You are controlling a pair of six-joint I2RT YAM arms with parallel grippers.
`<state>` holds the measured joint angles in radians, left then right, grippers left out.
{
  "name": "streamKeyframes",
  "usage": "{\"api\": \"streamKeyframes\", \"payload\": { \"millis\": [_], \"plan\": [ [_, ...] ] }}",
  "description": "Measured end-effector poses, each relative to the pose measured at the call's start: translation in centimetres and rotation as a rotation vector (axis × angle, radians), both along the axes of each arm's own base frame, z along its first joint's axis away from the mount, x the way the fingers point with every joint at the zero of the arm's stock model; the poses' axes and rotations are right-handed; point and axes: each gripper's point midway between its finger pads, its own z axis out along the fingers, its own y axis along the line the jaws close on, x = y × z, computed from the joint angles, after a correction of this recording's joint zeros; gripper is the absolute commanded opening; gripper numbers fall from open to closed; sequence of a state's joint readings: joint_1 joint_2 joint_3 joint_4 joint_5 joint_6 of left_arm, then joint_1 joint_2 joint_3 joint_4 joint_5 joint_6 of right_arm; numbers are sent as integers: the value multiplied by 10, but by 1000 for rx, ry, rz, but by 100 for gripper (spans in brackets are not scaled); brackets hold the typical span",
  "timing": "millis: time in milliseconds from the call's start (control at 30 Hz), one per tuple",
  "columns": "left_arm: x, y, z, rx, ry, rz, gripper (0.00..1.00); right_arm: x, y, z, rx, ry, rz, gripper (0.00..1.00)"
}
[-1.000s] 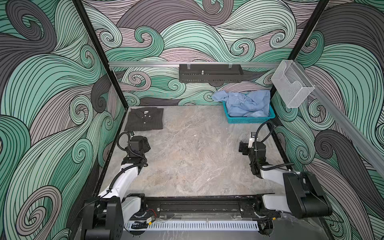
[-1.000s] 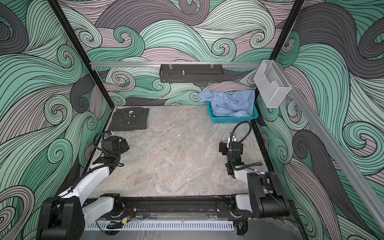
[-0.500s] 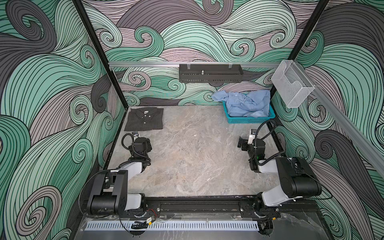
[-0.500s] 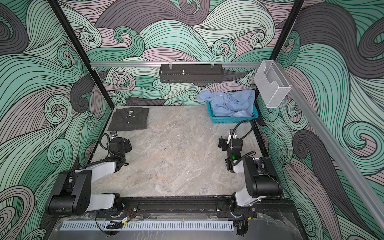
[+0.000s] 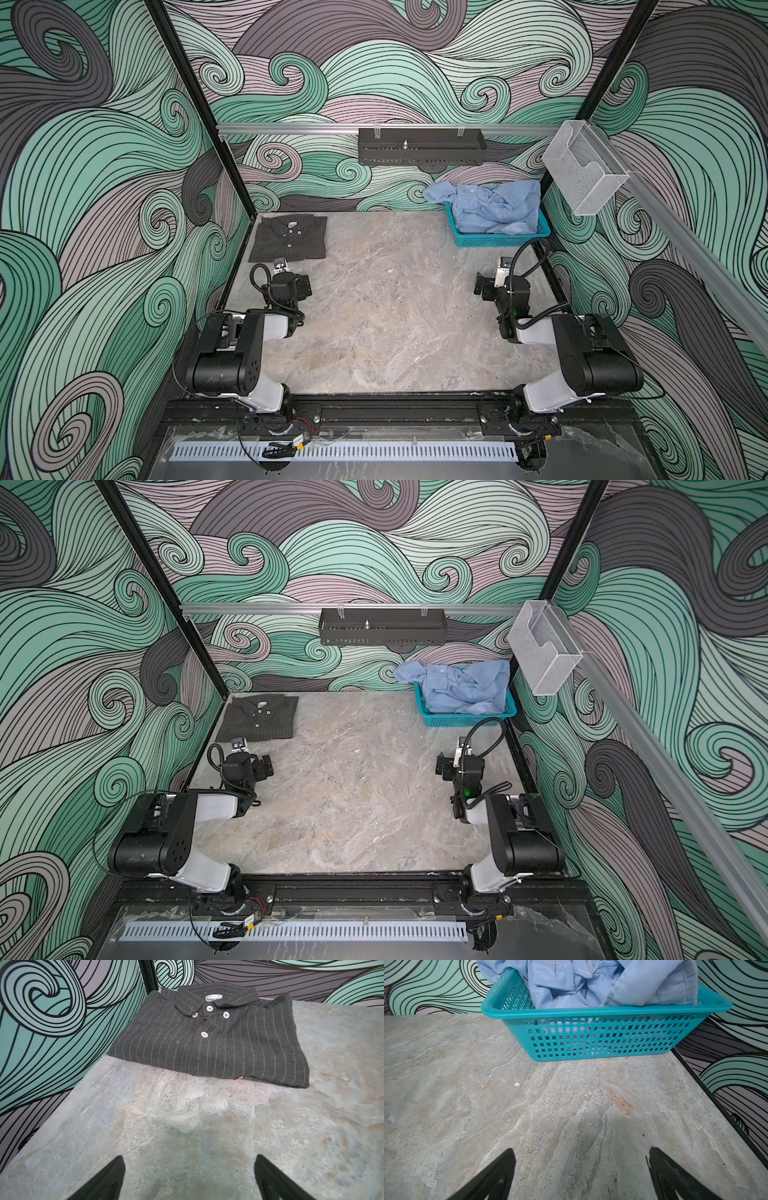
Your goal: Fold and stack the long sleeve shirts
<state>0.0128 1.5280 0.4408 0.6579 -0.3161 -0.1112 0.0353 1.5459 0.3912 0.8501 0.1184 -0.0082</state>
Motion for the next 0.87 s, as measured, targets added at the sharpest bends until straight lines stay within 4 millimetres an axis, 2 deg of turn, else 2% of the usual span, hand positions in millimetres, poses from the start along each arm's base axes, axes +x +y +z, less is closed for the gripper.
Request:
{"api": "streamKeyframes", "payload": {
  "millis": [867],
  "plan": [
    [1,-1,0,-3,-2,-6,99,0,3,0,2,1,15,100]
  ]
}}
